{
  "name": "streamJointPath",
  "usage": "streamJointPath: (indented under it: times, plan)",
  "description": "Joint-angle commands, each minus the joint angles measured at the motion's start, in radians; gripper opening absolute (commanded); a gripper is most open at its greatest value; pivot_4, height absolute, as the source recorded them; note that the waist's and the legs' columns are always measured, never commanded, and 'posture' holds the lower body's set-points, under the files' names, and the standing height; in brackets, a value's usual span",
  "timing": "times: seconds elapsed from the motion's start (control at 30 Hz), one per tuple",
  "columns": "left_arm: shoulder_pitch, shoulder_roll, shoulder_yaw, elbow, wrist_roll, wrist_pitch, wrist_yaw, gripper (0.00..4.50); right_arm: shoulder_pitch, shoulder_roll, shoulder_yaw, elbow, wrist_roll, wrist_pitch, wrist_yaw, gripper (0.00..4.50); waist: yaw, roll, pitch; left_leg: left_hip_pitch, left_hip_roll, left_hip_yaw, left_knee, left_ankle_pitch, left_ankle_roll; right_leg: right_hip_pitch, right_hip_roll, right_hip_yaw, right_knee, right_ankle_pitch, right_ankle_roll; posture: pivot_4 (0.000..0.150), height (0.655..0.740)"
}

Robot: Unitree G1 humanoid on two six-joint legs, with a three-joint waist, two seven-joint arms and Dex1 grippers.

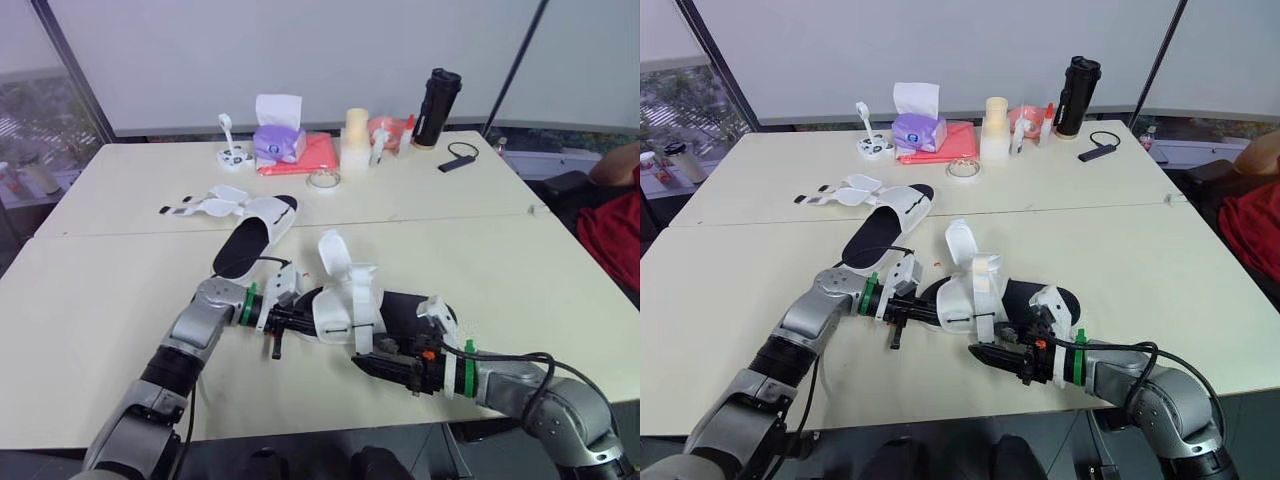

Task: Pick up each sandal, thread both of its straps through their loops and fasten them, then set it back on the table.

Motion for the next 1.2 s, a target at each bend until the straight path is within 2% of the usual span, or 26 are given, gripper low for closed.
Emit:
streamJointPath:
  times: [0.03, 0.07, 0.2, 0.5, 0.73, 0.87, 1.0, 1.2]
  plan:
    - [0.038, 0.012, -0.049, 0.014, 0.022, 0.023, 0.003, 0.0, -0.013, 0.006, 0.003, -0.007, -0.004, -0.012, 0.011, 2.52, 0.0, 0.0, 0.0, 0.0, 0.0, 0.0, 0.0, 0.0, 0.0, 0.0, 0.0, 0.0, 0.0, 0.0, 0.0, 0.15, 0.74]
    - [0.04, 0.012, -0.049, 0.013, 0.021, 0.023, 0.005, 0.0, -0.012, 0.005, 0.001, -0.006, -0.002, -0.012, 0.012, 2.14, 0.0, 0.0, 0.0, 0.0, 0.0, 0.0, 0.0, 0.0, 0.0, 0.0, 0.0, 0.0, 0.0, 0.0, 0.0, 0.15, 0.74]
    - [0.041, 0.009, -0.051, 0.014, 0.02, 0.023, 0.012, 0.0, -0.005, -0.004, -0.001, -0.01, -0.005, -0.012, 0.021, 0.04, 0.0, 0.0, 0.0, 0.0, 0.0, 0.0, 0.0, 0.0, 0.0, 0.0, 0.0, 0.0, 0.0, 0.0, 0.0, 0.15, 0.74]
    - [0.034, 0.007, -0.063, 0.037, 0.029, 0.002, 0.014, 0.0, 0.083, -0.082, 0.003, -0.087, -0.003, 0.002, 0.07, 0.04, 0.001, 0.0, 0.0, 0.0, 0.0, 0.0, 0.0, 0.0, 0.0, 0.0, 0.0, 0.0, 0.0, 0.0, 0.0, 0.15, 0.74]
    - [0.005, 0.007, -0.071, 0.091, 0.038, -0.023, 0.001, 0.0, 0.281, -0.239, -0.057, -0.299, 0.098, 0.026, 0.17, 0.04, 0.001, -0.003, -0.002, 0.001, 0.0, 0.0, 0.0, 0.0, 0.0, 0.001, 0.0, 0.0, -0.001, -0.001, 0.001, 0.15, 0.74]
    - [-0.011, 0.004, -0.076, 0.119, 0.04, -0.036, -0.005, 0.0, 0.236, -0.244, -0.093, -0.323, 0.186, 0.038, 0.155, 0.04, 0.0, -0.003, -0.002, 0.004, 0.0, 0.001, 0.001, 0.0, 0.0, 0.004, 0.0, 0.0, -0.001, -0.001, 0.001, 0.15, 0.74]
    - [-0.024, -0.001, -0.079, 0.142, 0.041, -0.048, -0.006, 0.0, 0.134, -0.226, -0.145, -0.32, 0.335, 0.054, 0.105, 0.04, 0.0, -0.004, -0.002, 0.005, 0.0, 0.001, 0.0, 0.0, 0.0, 0.005, 0.0, 0.001, -0.001, -0.001, 0.0, 0.15, 0.74]
    - [-0.036, -0.011, -0.084, 0.165, 0.041, -0.062, -0.003, 0.0, -0.024, -0.115, -0.155, -0.186, 0.533, 0.053, -0.052, 0.04, 0.004, -0.004, -0.002, 0.005, 0.0, 0.0, 0.0, 0.0, 0.0, 0.005, -0.001, 0.0, -0.001, -0.001, 0.001, 0.15, 0.74]
